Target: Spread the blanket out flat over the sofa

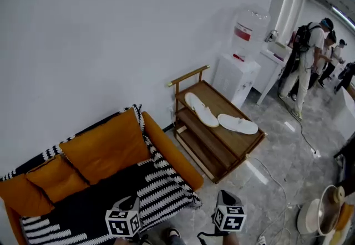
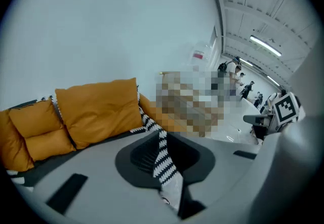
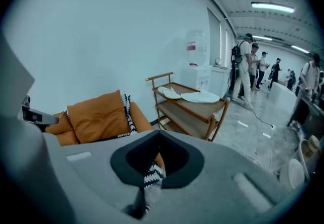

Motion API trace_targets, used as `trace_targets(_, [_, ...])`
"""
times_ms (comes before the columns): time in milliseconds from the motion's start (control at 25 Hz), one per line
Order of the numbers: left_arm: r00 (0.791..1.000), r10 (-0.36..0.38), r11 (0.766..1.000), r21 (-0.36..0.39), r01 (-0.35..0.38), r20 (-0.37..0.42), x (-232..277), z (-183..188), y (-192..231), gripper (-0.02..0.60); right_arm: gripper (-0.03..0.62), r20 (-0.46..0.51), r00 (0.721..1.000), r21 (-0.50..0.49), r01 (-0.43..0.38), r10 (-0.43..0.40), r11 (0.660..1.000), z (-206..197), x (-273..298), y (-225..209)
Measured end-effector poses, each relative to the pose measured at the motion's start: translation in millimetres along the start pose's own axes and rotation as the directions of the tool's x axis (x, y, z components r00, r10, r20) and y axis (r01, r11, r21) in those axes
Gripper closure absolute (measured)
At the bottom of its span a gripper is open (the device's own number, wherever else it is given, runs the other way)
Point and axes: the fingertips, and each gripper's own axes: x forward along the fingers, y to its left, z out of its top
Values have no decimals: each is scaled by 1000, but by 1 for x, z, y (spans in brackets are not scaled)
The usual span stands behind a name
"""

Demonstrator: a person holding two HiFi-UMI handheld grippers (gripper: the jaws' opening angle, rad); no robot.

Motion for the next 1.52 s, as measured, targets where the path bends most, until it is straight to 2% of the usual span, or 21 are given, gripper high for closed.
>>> trace_targets(160, [995,34,999,-27,-32,90,-40,31,24,541,589,65,997,-18,-37,38,999,36,-16,31])
trace_targets(320, [984,51,999,-14,-49,172,-74,60,36,557,589,126,989,-77,-62,71,995,71,-37,54])
trace_targets(640, [941,107,993,7,-115,321,-122,102,67,571,589,212,971,-154,-75,107,985,108,-66,95])
trace_targets(880, [932,105,994,-7,-110,346,-136,109,76,572,589,221,969,-172,-76,114,982,109,-75,117])
trace_targets(1080, [929,106,993,2,-114,354,-142,112,83,572,589,244,969,-157,3,36,988,106,-85,117])
trace_targets(1520, [926,86,996,0,-92,367,-145,110,75,572,589,258,966,-136,7,28,991,100,-101,115])
